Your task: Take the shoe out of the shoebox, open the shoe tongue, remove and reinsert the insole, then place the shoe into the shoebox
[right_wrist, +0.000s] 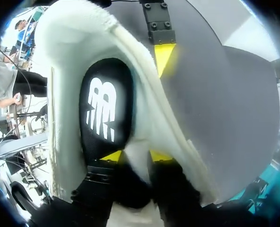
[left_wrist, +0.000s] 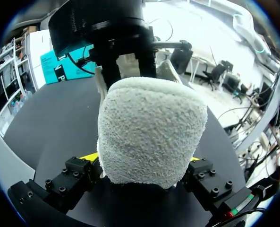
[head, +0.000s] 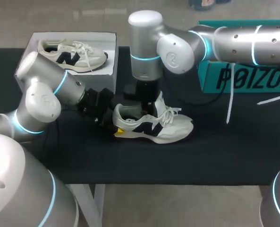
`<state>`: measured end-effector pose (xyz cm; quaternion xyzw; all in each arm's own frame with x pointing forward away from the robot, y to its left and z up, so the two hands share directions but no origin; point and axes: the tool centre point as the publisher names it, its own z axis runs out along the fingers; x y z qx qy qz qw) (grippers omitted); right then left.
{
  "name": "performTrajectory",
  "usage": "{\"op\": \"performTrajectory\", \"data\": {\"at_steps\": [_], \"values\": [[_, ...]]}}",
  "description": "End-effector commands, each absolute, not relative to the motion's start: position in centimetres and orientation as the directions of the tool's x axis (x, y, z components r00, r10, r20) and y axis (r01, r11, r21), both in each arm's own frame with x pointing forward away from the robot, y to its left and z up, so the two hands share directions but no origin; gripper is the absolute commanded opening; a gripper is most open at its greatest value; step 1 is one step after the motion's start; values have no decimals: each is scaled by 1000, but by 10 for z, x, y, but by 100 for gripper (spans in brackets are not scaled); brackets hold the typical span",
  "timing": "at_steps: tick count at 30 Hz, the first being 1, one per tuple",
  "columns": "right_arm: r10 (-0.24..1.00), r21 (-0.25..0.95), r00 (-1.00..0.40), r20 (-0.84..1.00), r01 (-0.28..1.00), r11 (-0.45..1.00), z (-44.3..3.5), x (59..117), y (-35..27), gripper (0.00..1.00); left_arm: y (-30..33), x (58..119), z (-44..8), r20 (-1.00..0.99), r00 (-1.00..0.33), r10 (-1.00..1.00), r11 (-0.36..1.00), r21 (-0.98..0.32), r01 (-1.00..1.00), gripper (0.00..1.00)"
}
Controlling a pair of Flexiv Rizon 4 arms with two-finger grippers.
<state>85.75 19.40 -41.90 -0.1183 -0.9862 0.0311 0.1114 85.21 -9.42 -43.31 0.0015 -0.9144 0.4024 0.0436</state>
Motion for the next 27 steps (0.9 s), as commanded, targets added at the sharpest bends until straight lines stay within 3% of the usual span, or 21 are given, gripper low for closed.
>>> {"op": "performTrajectory", "data": {"at_steps": [1,13,19,27], "values": [[270,-105,-941,203,254,962,-471,835,196,0,-95,857,-436,79,-996,28,676,-736,-39,0],[375,-111,-927,5,373,921,-420,847,180,0,-95,857,-436,79,-996,28,676,-736,-39,0],[354,-48,-929,-109,360,932,-370,857,181,0,-95,857,-436,79,-996,28,676,-736,-39,0],[307,24,-934,-185,308,951,-340,869,189,0,-95,857,-436,79,-996,28,676,-736,-39,0]]}}
